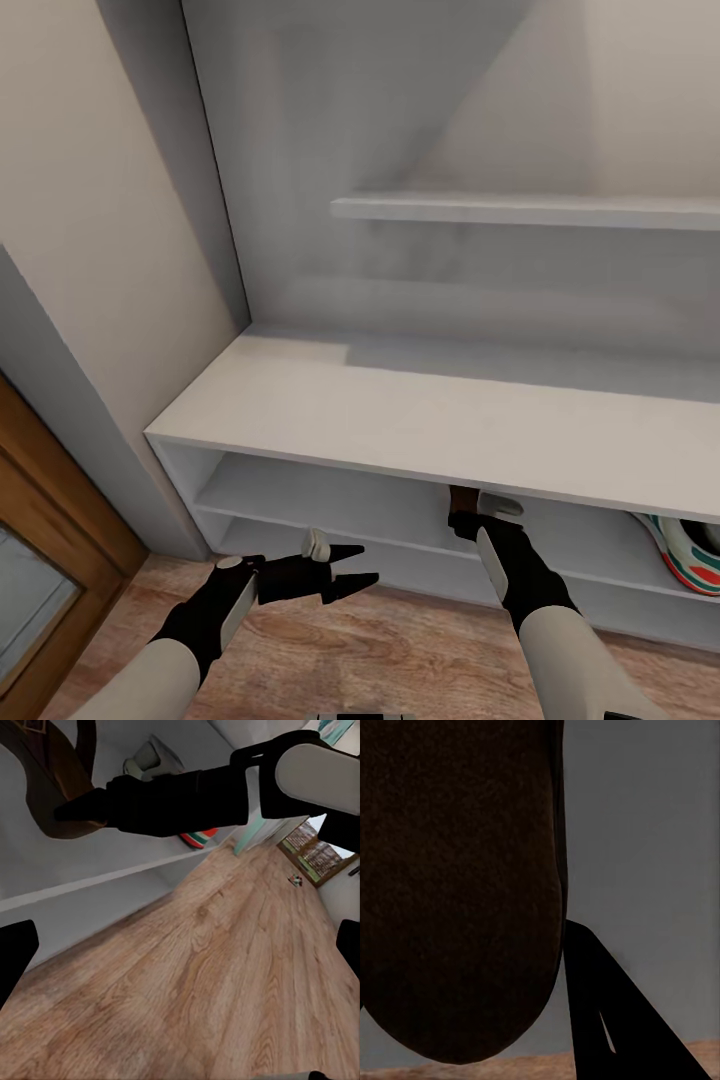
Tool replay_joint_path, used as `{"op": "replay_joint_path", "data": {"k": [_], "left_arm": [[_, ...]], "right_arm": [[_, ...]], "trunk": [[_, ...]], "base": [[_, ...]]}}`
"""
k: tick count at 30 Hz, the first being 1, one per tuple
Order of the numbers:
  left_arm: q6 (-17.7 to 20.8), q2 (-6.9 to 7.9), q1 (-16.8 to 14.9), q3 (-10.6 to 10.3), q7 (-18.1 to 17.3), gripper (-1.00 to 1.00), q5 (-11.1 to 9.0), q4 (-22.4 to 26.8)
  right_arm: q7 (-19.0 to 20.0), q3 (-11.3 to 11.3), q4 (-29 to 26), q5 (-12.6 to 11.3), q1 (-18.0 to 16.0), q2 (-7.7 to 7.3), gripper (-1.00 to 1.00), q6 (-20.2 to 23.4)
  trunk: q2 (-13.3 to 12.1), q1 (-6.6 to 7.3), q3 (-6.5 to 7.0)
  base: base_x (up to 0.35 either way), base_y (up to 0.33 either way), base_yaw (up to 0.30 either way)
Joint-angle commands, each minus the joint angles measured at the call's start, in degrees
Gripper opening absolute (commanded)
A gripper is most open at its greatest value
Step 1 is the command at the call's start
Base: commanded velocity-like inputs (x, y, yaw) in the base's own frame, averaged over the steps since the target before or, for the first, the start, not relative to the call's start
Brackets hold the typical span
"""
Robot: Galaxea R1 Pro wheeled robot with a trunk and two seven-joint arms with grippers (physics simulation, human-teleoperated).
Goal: Pick up the two gym shoes and the two sandals from the corridor floor and place them onto the hallstand (shoe rack) in the corridor, making sure they are on the rack and not on the floor. Arrange them so the two gym shoes are next to each other and the two sandals are next to each other.
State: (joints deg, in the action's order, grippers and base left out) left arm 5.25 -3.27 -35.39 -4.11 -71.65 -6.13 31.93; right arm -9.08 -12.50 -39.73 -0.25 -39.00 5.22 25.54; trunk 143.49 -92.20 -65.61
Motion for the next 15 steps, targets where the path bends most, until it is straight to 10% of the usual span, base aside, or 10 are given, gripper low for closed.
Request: {"op": "replay_joint_path", "data": {"k": [1, 15], "left_arm": [[0.6, 0.04, 0.0, -0.3, -0.1, 1.00, -0.5, 0.0], [0.6, -0.74, 0.0, -0.3, -0.1, 1.00, -0.5, -1.5]], "right_arm": [[-0.4, -0.2, -0.1, -0.2, 0.0, 0.06, -1.00, 0.3], [-0.3, -0.2, -0.1, -0.2, 0.0, 0.06, -1.00, 0.3]], "trunk": [[0.0, 0.01, -0.05], [0.0, 0.01, -0.05]], "base": [[0.000, 0.000, 0.000], [0.083, 0.000, 0.000]]}}
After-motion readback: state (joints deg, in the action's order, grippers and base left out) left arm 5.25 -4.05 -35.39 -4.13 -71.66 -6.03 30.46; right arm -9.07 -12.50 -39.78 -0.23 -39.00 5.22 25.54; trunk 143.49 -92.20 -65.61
